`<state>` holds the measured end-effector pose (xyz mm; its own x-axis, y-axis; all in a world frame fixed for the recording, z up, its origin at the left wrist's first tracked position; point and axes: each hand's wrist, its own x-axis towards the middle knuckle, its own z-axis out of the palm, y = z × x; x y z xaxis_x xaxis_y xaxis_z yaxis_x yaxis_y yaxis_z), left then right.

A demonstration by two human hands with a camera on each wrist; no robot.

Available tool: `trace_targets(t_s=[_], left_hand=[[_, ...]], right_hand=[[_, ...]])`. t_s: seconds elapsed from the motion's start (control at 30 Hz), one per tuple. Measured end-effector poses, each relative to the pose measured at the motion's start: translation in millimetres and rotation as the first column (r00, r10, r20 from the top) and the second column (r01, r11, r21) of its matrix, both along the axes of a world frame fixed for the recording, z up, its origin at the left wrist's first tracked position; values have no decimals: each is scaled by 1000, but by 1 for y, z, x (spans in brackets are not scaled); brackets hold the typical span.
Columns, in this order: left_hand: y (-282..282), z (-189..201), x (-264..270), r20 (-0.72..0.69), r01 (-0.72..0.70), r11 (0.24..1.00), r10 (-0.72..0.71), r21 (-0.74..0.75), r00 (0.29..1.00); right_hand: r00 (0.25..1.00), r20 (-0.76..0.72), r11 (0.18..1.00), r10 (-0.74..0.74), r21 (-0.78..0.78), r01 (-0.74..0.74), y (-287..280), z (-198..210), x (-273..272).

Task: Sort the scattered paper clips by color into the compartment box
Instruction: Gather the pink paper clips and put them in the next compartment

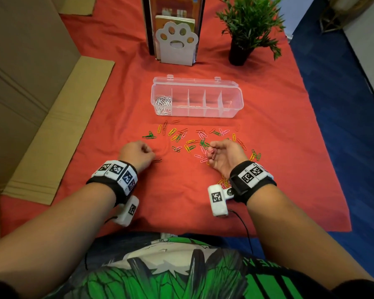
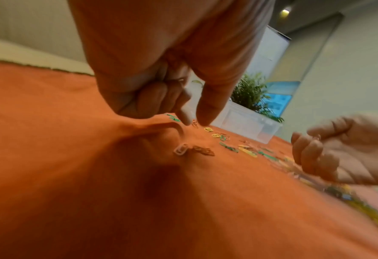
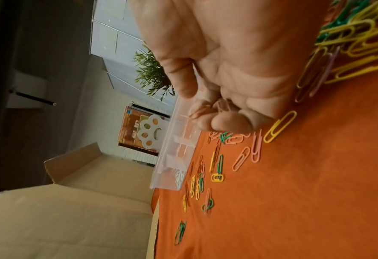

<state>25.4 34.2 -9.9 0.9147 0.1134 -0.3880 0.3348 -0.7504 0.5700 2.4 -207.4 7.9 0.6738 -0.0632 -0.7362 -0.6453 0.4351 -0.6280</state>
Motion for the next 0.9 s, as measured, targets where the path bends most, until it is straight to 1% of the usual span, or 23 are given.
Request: trace_targets(t_s=[0.07, 0.1, 0.13, 0.17, 0.2, 0.23, 0.27, 0.3, 0.33, 0.37, 0.43, 0.5, 0.57, 0.67, 0.73, 0.8, 0.9], left_hand=[[5, 2, -4, 51, 96, 981, -107, 168, 993], [7, 1, -6, 51, 131, 967, -146, 218, 988], [9, 0, -6, 48, 155, 956, -172, 248, 984], [10, -2, -7, 44, 172, 950, -190, 262, 981], [11, -4, -7, 52, 185, 946, -206, 267, 977], [11, -5, -8, 56, 201, 942, -223, 268, 973], [10, -5, -8, 56, 217, 939, -240, 267, 969], [10, -5, -8, 52, 230, 937, -252, 263, 966], [10, -6, -8, 50, 237, 936, -258, 260, 965], [10, -6, -8, 47, 239, 936, -260, 258, 965], [10, -6, -6, 53, 226, 942, -246, 249, 968], [10, -4, -6, 63, 194, 954, -213, 227, 975], [9, -1, -4, 73, 141, 974, -156, 175, 985], [8, 0, 1, 47, 60, 998, -60, 11, 997], [5, -2, 5, -17, 28, 990, -30, -136, 999], [-2, -3, 7, -110, -42, 945, 7, -324, 994], [-17, 5, 7, -273, -205, 814, 59, -544, 960]], right_hand=[[999, -16, 999, 30, -45, -31, 3, -2, 1], [997, -2, 988, 83, -134, -83, 5, -5, 3], [980, 19, 935, 200, -301, -185, 8, -9, 5], [927, 7, 791, 375, -524, -316, 10, -13, 6], [836, -64, 550, 545, -725, -414, 13, -16, 5], [741, -176, 297, 648, -837, -459, 15, -20, 3], [666, -275, 101, 693, -878, -467, 16, -22, 1], [619, -335, -31, 711, -894, -447, 17, -25, -3], [594, -363, -111, 718, -902, -418, 19, -28, -7], [585, -375, -152, 719, -907, -394, 20, -29, -11], [566, -390, -196, 726, -906, -374, 23, -30, -14], [544, -406, -214, 734, -899, -382, 24, -29, -13], [532, -418, -214, 736, -890, -402, 23, -27, -12], [499, -438, -223, 748, -874, -432, 23, -24, -12], [487, -451, -237, 748, -866, -440, 24, -23, -12], [485, -457, -236, 746, -862, -450, 27, -25, -12], [490, -464, -241, 738, -859, -451, 31, -28, -16]])
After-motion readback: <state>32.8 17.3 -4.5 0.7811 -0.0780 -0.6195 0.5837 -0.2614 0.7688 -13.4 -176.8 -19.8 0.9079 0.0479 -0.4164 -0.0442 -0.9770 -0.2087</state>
